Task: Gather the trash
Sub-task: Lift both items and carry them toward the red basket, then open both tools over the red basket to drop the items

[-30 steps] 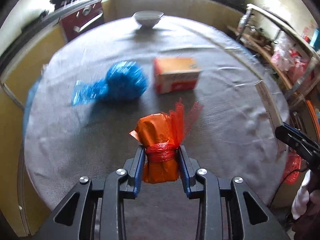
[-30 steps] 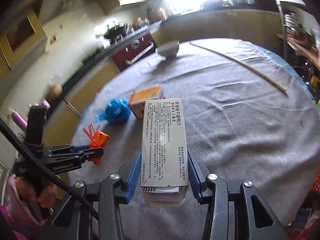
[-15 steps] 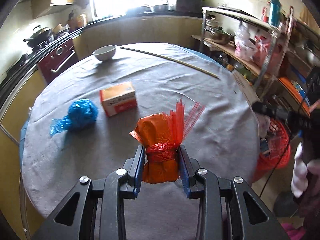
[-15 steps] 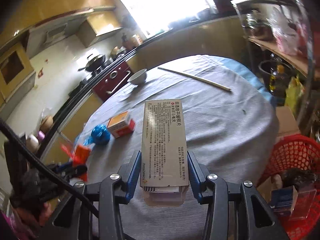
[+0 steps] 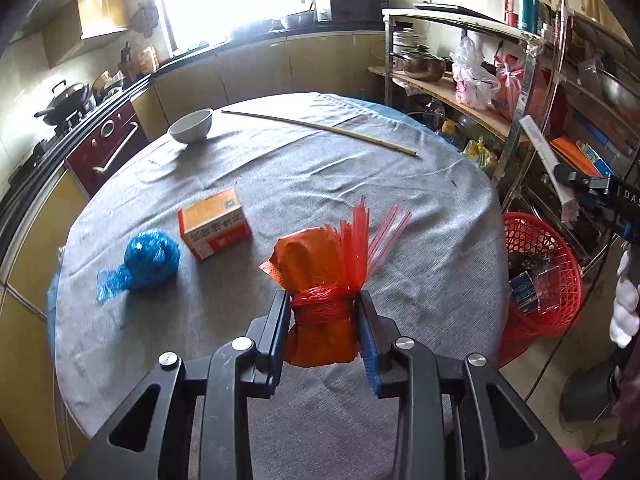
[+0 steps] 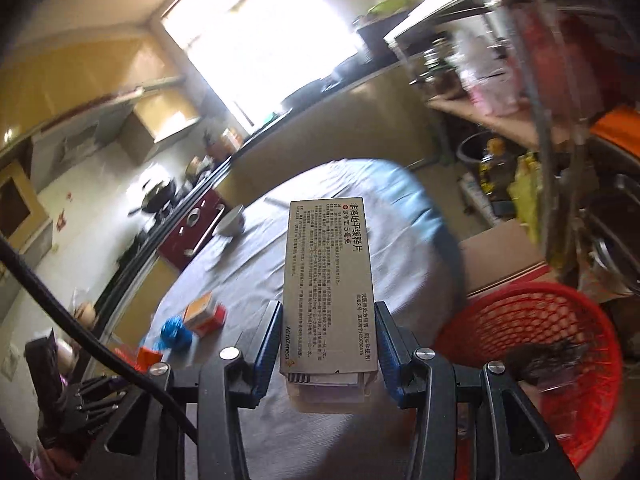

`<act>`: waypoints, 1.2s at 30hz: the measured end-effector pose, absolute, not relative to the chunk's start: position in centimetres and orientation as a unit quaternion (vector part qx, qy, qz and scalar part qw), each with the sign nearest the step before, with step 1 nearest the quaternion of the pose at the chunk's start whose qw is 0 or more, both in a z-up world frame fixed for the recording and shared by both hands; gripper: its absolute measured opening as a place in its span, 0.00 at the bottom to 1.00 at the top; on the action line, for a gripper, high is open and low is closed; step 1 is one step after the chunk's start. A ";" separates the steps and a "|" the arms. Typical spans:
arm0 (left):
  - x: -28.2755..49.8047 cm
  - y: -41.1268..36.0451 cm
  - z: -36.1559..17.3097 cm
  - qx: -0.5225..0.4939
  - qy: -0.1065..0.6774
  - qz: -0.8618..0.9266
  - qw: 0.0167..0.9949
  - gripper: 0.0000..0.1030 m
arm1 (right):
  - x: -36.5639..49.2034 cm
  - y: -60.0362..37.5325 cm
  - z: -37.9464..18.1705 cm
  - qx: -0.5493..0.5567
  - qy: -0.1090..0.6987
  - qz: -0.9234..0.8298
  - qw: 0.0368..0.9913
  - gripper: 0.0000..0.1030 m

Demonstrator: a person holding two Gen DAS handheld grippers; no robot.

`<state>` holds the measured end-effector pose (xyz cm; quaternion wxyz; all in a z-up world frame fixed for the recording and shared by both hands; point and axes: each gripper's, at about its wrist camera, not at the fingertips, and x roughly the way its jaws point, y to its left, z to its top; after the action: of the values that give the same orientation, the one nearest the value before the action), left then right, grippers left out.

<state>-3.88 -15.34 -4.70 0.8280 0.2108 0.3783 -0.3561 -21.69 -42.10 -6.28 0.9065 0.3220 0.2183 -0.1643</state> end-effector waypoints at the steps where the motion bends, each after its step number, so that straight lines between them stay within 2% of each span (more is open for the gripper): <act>1: -4.0 -15.7 -4.5 0.213 0.377 -0.358 0.827 0.33 | -22.4 -42.7 -6.2 0.324 0.213 -0.173 0.905 0.46; 24: -9.5 -28.9 1.3 0.220 0.321 -0.494 0.778 0.33 | -34.7 -50.2 -6.3 0.391 0.123 -0.273 0.870 0.46; 36: -12.8 -36.1 -1.1 0.225 0.352 -0.565 0.712 0.33 | -36.6 -52.0 -9.1 0.451 0.122 -0.256 0.846 0.46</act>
<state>-12.82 -36.05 -1.13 0.7120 0.2245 0.3516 -0.5648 -36.61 -51.96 -9.13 0.8463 0.4510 0.1217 -0.2560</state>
